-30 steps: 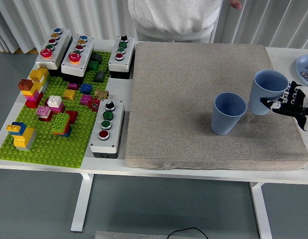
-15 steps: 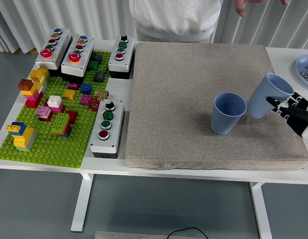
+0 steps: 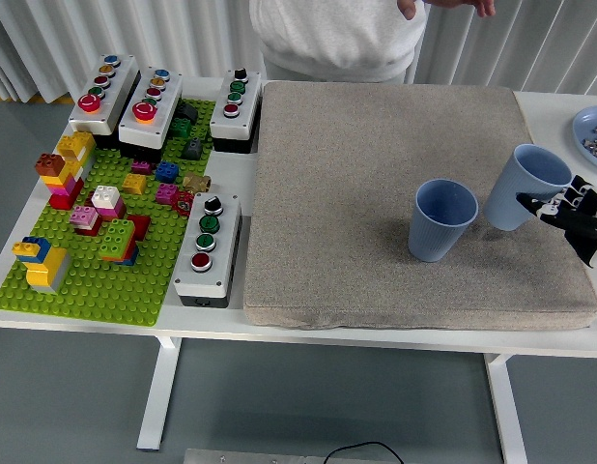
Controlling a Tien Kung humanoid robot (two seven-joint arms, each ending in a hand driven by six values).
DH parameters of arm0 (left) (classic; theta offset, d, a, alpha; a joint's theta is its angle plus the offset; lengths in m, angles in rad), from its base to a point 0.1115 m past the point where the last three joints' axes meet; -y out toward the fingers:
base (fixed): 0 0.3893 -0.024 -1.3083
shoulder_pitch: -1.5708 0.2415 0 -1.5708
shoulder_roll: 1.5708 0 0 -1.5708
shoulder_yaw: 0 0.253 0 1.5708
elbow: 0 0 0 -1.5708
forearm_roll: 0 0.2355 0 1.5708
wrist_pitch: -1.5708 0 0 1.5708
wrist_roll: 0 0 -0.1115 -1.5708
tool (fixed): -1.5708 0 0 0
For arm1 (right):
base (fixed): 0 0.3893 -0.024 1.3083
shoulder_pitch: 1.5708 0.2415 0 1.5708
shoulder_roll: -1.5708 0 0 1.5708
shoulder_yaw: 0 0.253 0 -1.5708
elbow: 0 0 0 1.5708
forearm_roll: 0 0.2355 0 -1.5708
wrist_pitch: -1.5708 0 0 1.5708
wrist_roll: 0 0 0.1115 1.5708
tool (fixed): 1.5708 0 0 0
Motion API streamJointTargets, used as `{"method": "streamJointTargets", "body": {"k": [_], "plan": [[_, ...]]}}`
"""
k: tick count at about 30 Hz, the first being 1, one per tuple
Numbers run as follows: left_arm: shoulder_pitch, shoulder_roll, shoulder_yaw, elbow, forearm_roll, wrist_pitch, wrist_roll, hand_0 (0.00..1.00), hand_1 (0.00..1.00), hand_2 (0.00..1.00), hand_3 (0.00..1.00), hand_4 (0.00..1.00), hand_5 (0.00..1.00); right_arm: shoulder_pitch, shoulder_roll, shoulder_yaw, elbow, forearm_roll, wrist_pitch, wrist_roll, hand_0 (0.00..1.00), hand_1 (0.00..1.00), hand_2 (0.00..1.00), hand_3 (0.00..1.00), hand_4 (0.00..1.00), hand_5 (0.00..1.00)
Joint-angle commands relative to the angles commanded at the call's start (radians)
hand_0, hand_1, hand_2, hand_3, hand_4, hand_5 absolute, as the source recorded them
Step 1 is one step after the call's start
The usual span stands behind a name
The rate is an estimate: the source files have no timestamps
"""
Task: Pick cup pour cup place
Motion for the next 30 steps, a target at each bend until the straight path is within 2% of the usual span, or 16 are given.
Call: {"method": "streamJointTargets", "body": {"k": [3,12,22,30], "plan": [[-0.002,-0.001,0.000,0.000,0.000,0.000,0.000,0.736,0.760,0.818,0.663,0.506,0.922,-0.009,0.009,-0.005,-0.007,-0.035,0.001,0.024,0.852,0.762,0.671,0.682,0.563,0.002],[-0.002,-0.007,-0.001,0.000,0.004,0.000,0.002,0.737,0.760,0.817,0.662,0.505,0.921,-0.022,0.035,-0.016,-0.073,-0.055,0.045,0.128,0.849,0.760,0.671,0.683,0.566,0.002],[-0.004,-0.008,0.001,0.000,0.003,-0.001,0.002,0.737,0.759,0.818,0.662,0.505,0.922,-0.016,0.036,-0.010,-0.086,-0.070,0.058,0.164,0.845,0.759,0.669,0.683,0.566,0.002],[-0.003,-0.007,0.003,0.000,0.002,-0.002,0.003,0.736,0.759,0.818,0.662,0.504,0.922,-0.014,0.033,-0.003,-0.086,-0.131,0.054,0.178,0.846,0.759,0.671,0.684,0.567,0.002]]}}
